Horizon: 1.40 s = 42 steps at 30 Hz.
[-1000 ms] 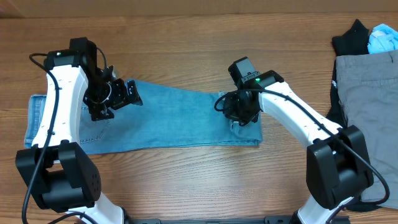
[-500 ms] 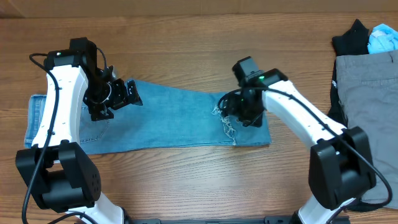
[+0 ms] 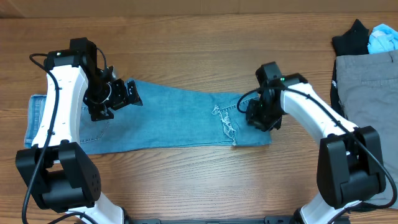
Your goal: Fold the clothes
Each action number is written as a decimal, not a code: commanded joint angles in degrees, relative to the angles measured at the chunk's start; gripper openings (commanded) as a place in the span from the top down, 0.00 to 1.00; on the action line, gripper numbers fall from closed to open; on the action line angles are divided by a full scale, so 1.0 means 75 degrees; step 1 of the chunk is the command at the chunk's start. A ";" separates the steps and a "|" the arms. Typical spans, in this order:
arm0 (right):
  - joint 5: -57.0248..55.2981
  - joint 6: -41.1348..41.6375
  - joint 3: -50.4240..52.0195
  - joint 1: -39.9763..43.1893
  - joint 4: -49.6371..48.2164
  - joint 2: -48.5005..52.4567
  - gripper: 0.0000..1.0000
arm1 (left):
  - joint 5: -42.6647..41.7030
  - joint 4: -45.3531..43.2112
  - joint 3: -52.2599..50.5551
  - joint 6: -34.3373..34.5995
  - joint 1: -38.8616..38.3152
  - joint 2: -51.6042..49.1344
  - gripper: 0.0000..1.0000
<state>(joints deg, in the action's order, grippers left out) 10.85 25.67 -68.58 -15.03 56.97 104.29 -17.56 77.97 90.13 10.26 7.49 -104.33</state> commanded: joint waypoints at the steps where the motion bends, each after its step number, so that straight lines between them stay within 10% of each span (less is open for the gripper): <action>1: 0.0542 0.0015 0.0481 -0.0015 -0.0265 -0.0216 0.82 | 0.0020 0.0029 -0.0035 -0.0175 -0.0003 0.0114 0.00; 17: 0.0621 0.0571 0.0755 0.0032 -0.1507 -0.0504 0.86 | 0.0023 0.0032 -0.0035 -0.0175 -0.0003 0.0114 0.00; 19: 0.0338 0.0548 0.0259 0.0111 -0.1035 -0.0737 0.75 | 0.0023 0.0029 -0.0035 -0.0175 -0.0003 0.0114 0.00; 23: -0.0705 0.0533 -0.0694 0.0428 0.0055 -0.1125 0.00 | 0.0026 0.0023 -0.0035 -0.0175 -0.0003 0.0114 0.00; 42: 0.1367 -0.2553 0.0318 0.1212 -0.1003 0.0079 0.00 | 0.0023 0.0117 -0.0041 -0.0265 -0.0003 0.0114 0.00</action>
<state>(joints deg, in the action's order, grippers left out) 15.20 11.05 -66.81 -5.76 50.78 104.44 -17.54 78.63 90.04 10.04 7.49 -104.33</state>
